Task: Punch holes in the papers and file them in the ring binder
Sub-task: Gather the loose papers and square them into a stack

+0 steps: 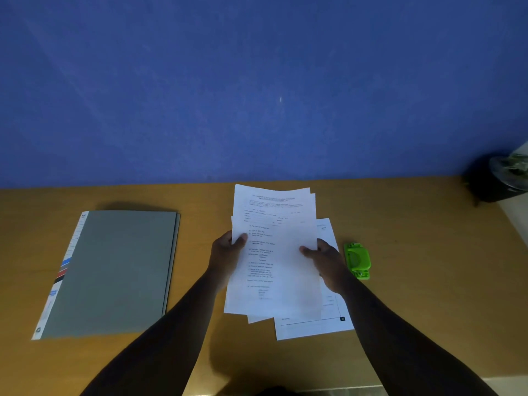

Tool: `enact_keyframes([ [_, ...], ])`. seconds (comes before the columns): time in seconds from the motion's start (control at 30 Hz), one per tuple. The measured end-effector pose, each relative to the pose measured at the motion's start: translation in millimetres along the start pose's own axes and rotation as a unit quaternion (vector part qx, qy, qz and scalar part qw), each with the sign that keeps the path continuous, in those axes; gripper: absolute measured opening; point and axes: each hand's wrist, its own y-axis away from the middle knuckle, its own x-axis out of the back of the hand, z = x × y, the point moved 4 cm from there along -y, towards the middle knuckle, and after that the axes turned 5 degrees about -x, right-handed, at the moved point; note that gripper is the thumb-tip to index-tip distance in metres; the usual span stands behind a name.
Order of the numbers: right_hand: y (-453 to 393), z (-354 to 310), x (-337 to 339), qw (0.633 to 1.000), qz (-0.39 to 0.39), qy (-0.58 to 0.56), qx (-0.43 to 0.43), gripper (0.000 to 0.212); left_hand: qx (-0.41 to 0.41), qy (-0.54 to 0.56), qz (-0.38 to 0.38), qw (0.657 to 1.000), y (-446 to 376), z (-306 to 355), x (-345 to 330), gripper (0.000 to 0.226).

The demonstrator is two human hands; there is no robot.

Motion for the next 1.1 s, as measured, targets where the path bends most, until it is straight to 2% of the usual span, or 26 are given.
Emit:
enact_keyframes([
  [0.1,-3.1,4.2,8.5,0.997,0.021,0.073,0.023,0.016,0.008,0.005,0.012,1.000,-2.3,-2.4,-3.8,0.015],
  [0.2,-3.0,4.8,18.9,0.996,0.046,0.073,0.035,0.014,0.016,0.024,0.026,0.999,-4.8,-9.8,-6.9,0.028],
  [0.3,-2.5,4.5,31.0,0.995,0.074,0.062,0.033,0.011,0.067,0.047,0.074,0.994,-10.1,-28.4,-6.2,0.024],
  [0.47,-1.0,5.3,55.6,0.989,0.137,0.040,0.021,0.018,0.119,-0.149,0.124,0.974,-13.7,-56.6,-3.6,0.040],
  [0.63,7.8,6.9,73.6,0.987,0.150,0.055,0.028,0.018,0.140,-0.303,0.164,0.928,-6.4,-68.1,-19.6,0.088],
  [0.83,9.1,19.3,90.1,0.984,0.166,0.057,0.012,0.024,0.191,-0.442,0.131,0.866,-2.9,-73.8,-47.7,0.128],
  [0.93,10.4,18.5,88.1,0.985,0.162,0.054,0.012,0.026,0.189,-0.469,0.142,0.851,-5.1,-74.1,-46.7,0.133],
  [1.1,7.7,20.6,89.9,0.986,0.159,0.050,-0.007,0.028,0.187,-0.465,0.152,0.852,-8.1,-75.6,-51.3,0.132],
])
